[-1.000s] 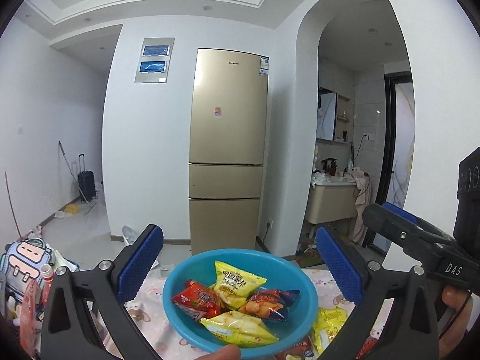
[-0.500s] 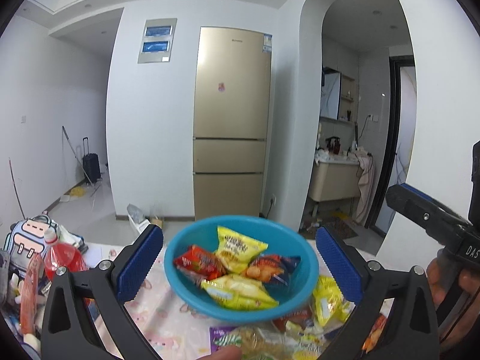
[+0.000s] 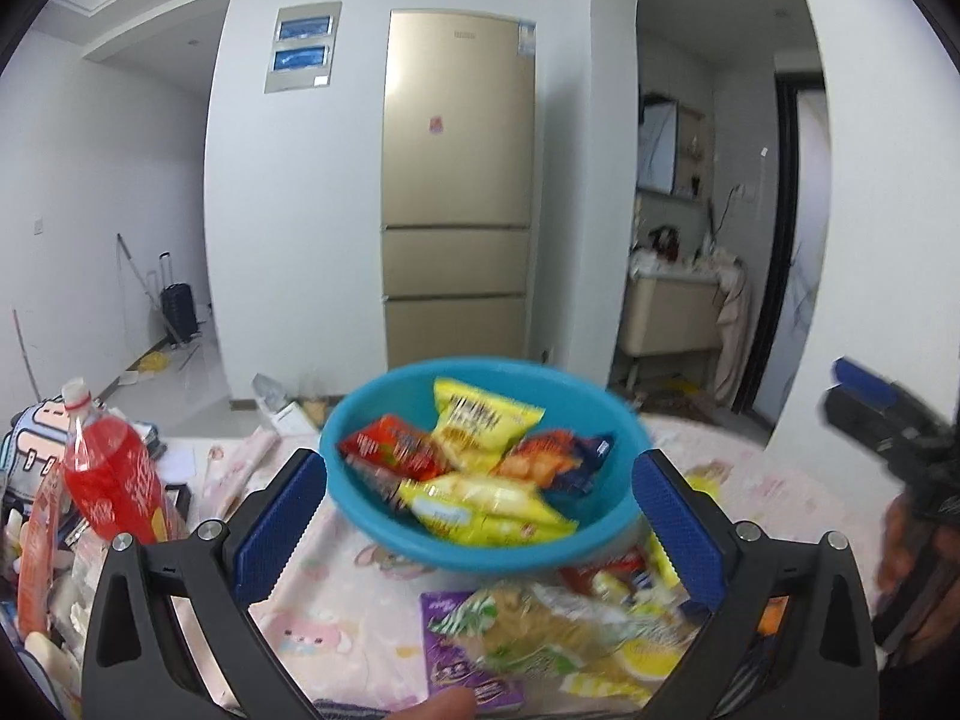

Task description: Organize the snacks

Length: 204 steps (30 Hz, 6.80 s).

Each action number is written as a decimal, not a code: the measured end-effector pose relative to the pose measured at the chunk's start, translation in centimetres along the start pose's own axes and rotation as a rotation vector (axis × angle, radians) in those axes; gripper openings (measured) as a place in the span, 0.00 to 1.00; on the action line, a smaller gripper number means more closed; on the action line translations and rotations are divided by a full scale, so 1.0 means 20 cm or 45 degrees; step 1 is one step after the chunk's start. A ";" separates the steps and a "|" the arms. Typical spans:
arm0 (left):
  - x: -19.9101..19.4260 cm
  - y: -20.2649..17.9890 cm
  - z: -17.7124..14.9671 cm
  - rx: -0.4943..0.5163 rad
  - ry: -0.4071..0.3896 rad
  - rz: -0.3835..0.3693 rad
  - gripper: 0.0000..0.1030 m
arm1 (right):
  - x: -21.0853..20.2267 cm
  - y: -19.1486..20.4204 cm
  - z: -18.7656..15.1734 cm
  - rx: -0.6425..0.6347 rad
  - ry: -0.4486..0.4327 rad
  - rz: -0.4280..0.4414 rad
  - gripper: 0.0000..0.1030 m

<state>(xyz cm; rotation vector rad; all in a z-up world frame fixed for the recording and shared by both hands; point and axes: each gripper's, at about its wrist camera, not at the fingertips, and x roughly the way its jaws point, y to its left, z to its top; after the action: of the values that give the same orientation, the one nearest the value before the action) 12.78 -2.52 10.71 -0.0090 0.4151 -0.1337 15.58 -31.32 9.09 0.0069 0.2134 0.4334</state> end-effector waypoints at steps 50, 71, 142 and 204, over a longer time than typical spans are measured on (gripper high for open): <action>0.43 0.03 -0.46 -0.272 0.359 -0.319 0.63 | 0.12 -0.26 -0.40 0.139 0.263 -0.096 1.00; 0.21 0.08 -0.42 -0.262 0.183 -0.297 0.61 | -0.14 -0.27 -0.57 0.151 0.201 -0.131 1.00; -0.57 -0.01 0.39 -0.115 -0.336 -0.340 0.47 | -0.43 0.18 0.53 -0.017 -0.328 0.185 0.80; -0.13 -0.02 0.33 -0.121 -0.129 -0.252 0.62 | 0.15 0.04 0.47 0.193 -0.172 0.159 0.81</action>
<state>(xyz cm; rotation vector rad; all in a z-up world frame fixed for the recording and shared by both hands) 13.05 -2.71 17.83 -0.1503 0.3183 -0.3070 19.84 -29.08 17.61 0.1987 0.1128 0.5379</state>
